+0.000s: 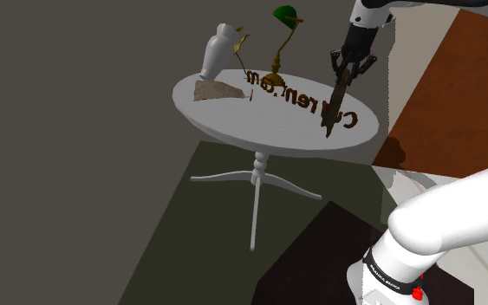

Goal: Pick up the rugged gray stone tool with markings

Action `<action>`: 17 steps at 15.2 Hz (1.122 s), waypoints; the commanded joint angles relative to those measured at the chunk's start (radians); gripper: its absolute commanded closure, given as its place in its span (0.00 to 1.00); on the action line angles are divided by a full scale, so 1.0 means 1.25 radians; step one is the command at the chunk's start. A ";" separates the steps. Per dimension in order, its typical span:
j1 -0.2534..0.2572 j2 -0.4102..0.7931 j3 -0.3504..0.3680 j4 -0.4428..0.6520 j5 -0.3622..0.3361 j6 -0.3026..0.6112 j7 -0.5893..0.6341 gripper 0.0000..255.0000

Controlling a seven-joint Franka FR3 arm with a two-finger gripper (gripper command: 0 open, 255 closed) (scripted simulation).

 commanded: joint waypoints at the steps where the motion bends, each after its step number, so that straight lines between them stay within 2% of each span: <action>1: 0.000 0.004 0.000 0.015 0.000 -0.011 -0.002 1.00; 15: 0.002 0.071 0.003 0.233 0.007 -0.162 -0.022 1.00; 17: 0.002 0.072 0.003 0.236 0.007 -0.164 -0.022 1.00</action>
